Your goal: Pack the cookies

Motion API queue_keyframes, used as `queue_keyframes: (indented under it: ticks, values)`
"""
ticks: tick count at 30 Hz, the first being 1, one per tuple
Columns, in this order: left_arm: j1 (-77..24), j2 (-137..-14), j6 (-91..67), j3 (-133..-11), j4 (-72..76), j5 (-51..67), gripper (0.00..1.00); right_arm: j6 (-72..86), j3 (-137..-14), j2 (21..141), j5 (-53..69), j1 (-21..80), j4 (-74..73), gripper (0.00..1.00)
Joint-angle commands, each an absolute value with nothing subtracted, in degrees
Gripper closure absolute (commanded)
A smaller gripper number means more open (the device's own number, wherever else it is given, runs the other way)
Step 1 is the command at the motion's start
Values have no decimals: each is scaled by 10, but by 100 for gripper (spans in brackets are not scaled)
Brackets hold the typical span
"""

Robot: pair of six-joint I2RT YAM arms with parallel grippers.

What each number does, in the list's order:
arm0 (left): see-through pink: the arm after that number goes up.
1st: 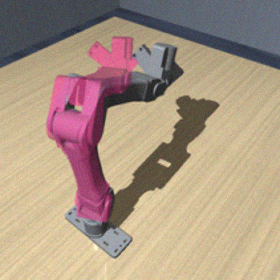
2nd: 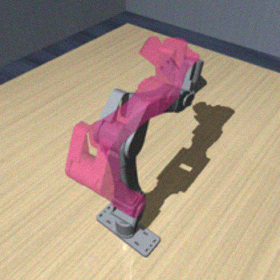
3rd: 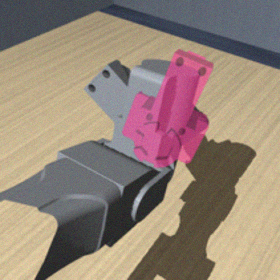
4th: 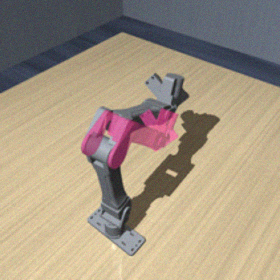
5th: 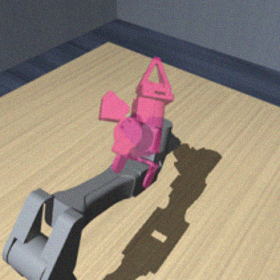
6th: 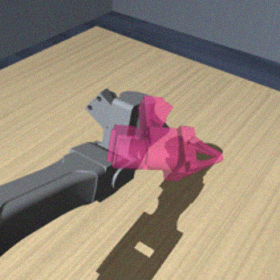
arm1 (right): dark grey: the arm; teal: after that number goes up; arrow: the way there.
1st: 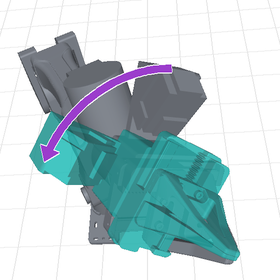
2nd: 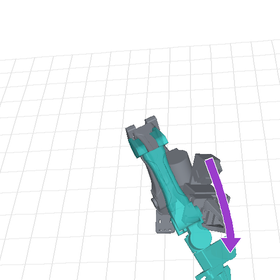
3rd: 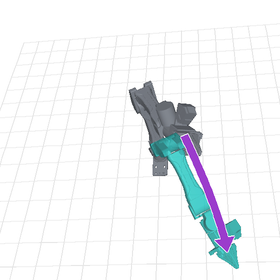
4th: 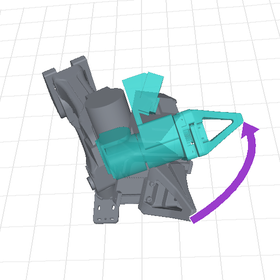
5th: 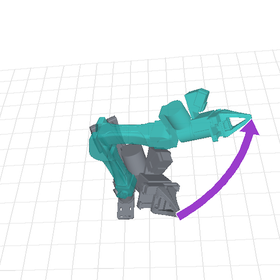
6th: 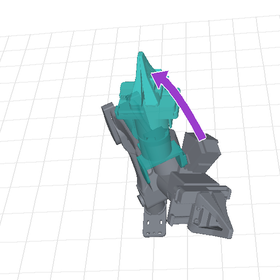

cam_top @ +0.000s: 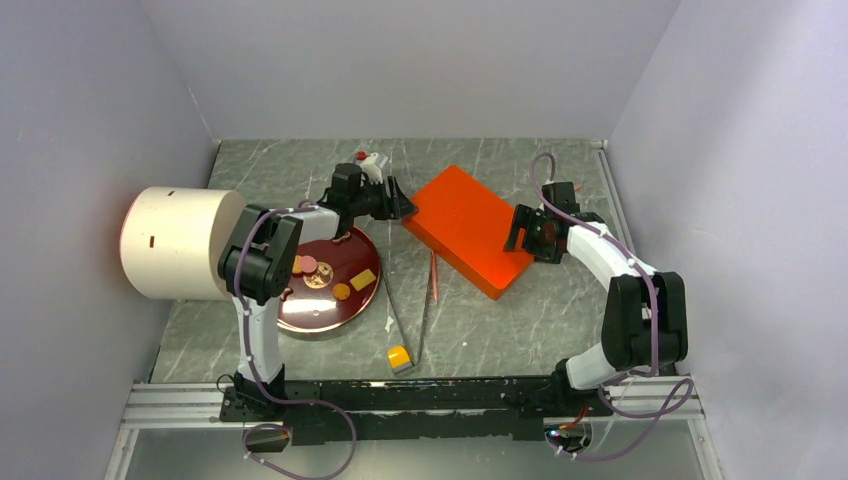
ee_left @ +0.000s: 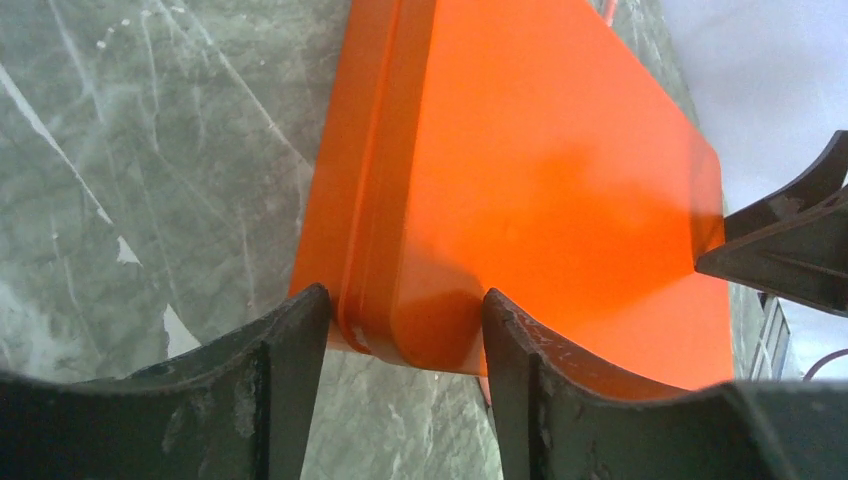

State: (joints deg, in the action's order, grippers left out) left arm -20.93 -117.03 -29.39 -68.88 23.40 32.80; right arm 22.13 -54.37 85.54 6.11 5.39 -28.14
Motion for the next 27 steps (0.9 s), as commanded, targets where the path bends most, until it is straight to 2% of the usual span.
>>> queue_keyframes:
  ticks: [1, 7, 10, 15, 21, 27]
  values:
    - [-232, -1161, -294, -679, 148, 337, 43, 212, -568, 869, 94, 63, -215, 17]
    - [-232, -1164, -286, -654, 87, 273, 57, 215, -564, 873, 97, 62, -208, 17]
    - [-232, -1153, -282, -632, 70, 248, 60, 217, -566, 876, 99, 62, -207, 17]
    - [-233, -1142, -284, -611, 36, 189, 59, 222, -567, 885, 106, 62, -198, 17]
    - [-251, -1124, -284, -606, 24, 188, 58, 222, -584, 890, 89, 58, -206, 17]
    - [-248, -1074, -302, -604, 42, 193, 47, 233, -611, 870, 61, 32, -216, 15]
